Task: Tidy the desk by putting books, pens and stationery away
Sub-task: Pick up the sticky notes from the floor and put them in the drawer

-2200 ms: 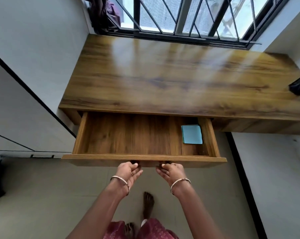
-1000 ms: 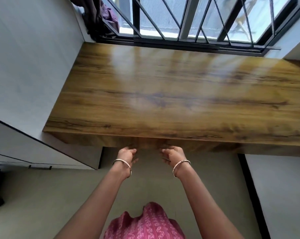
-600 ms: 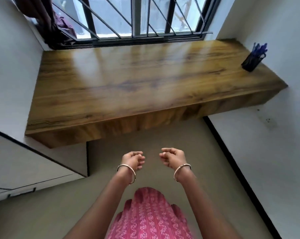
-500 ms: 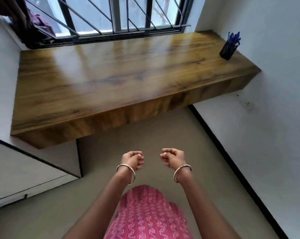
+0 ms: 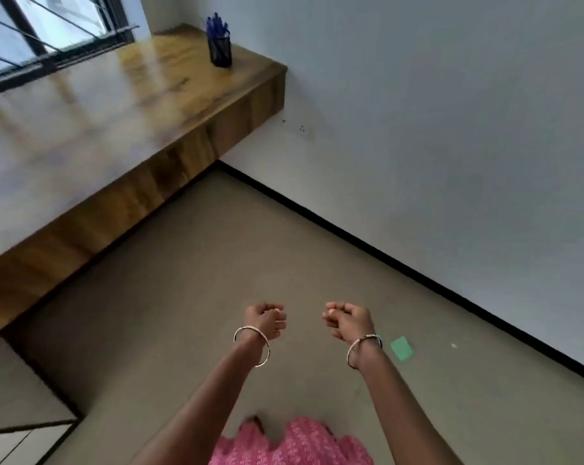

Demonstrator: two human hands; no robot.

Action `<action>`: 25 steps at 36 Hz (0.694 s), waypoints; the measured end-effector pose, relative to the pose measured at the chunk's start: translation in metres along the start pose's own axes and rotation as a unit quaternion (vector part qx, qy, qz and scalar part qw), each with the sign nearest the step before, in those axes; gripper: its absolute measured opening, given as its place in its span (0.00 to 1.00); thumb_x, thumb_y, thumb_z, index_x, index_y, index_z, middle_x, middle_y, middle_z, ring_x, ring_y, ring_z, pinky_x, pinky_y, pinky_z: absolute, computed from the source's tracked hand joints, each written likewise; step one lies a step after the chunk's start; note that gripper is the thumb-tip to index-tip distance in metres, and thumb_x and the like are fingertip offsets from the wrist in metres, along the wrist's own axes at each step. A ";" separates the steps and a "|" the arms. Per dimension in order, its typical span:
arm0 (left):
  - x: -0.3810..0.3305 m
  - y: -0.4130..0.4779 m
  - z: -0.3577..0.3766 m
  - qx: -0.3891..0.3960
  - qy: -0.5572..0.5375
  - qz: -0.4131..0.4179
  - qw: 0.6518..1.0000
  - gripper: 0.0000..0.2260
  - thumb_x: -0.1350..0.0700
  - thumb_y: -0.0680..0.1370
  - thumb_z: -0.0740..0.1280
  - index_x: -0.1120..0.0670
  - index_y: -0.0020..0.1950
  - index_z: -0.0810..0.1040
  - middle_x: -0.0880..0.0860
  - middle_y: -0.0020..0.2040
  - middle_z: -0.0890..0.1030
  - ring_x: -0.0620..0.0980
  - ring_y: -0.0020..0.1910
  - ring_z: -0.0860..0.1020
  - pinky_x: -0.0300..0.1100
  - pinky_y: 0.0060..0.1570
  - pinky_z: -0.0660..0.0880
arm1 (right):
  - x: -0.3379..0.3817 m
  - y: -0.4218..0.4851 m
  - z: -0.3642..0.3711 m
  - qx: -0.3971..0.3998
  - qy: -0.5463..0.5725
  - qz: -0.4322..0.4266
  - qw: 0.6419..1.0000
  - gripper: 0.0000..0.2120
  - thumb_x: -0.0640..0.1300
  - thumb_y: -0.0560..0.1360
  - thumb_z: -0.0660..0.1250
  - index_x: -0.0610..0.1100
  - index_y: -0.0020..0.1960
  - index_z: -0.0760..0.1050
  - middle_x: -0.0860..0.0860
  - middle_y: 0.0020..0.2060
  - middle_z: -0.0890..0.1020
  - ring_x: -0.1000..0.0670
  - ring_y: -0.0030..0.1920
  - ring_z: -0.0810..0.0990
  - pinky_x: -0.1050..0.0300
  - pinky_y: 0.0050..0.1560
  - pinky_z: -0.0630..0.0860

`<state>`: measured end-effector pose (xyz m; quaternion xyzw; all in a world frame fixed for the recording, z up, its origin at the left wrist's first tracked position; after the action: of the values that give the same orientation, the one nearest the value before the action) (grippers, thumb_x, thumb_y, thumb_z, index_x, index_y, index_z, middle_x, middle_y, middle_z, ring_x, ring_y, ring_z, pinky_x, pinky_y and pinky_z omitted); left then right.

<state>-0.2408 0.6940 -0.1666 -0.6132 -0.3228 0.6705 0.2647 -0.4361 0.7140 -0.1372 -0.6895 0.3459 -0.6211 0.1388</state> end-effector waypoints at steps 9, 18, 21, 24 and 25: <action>0.033 0.006 0.167 0.073 0.115 -0.010 0.991 0.11 0.69 0.78 0.56 0.56 0.44 0.72 0.53 0.33 0.74 0.48 0.27 0.71 0.33 0.27 0.63 | -0.061 0.017 -0.179 -0.110 0.063 0.047 0.991 0.08 0.33 0.73 0.65 0.44 0.43 0.79 0.46 0.36 0.83 0.52 0.34 0.79 0.62 0.32 0.71; 0.063 0.029 0.299 0.086 0.189 -0.024 0.978 0.11 0.68 0.77 0.56 0.55 0.43 0.75 0.53 0.35 0.77 0.49 0.30 0.74 0.38 0.31 0.67 | -0.106 0.052 -0.324 -0.183 0.100 0.096 0.973 0.08 0.30 0.74 0.63 0.40 0.44 0.78 0.42 0.35 0.81 0.50 0.32 0.77 0.61 0.32 0.69; 0.070 0.050 0.329 0.085 0.210 -0.029 0.974 0.12 0.68 0.77 0.56 0.56 0.43 0.76 0.54 0.34 0.76 0.50 0.29 0.73 0.37 0.30 0.67 | -0.115 0.073 -0.350 -0.191 0.106 0.112 0.969 0.09 0.31 0.74 0.63 0.41 0.43 0.78 0.43 0.35 0.81 0.50 0.32 0.78 0.61 0.32 0.70; 0.079 0.076 0.358 0.081 0.243 -0.037 0.966 0.13 0.68 0.77 0.55 0.55 0.41 0.75 0.54 0.33 0.76 0.49 0.28 0.72 0.36 0.29 0.66 | -0.130 0.100 -0.372 -0.201 0.108 0.137 0.964 0.09 0.31 0.74 0.63 0.42 0.43 0.79 0.44 0.34 0.81 0.50 0.33 0.78 0.60 0.33 0.71; 0.083 0.087 0.366 0.079 0.253 -0.040 0.963 0.13 0.67 0.77 0.55 0.56 0.41 0.75 0.54 0.33 0.76 0.49 0.28 0.72 0.36 0.29 0.66 | -0.136 0.110 -0.378 -0.206 0.109 0.148 0.961 0.10 0.31 0.74 0.62 0.42 0.43 0.79 0.44 0.33 0.81 0.50 0.32 0.78 0.60 0.33 0.71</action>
<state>-0.6097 0.6604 -0.2719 -0.7268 -0.2159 0.5055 0.4119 -0.8284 0.8127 -0.2374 -0.5723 0.5773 -0.5807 0.0452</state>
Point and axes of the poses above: each hand's wrist, its own y-axis towards the middle knuckle, its own z-axis out of the palm, x = y × z, the point moved 6 cm from there along y, towards the middle knuckle
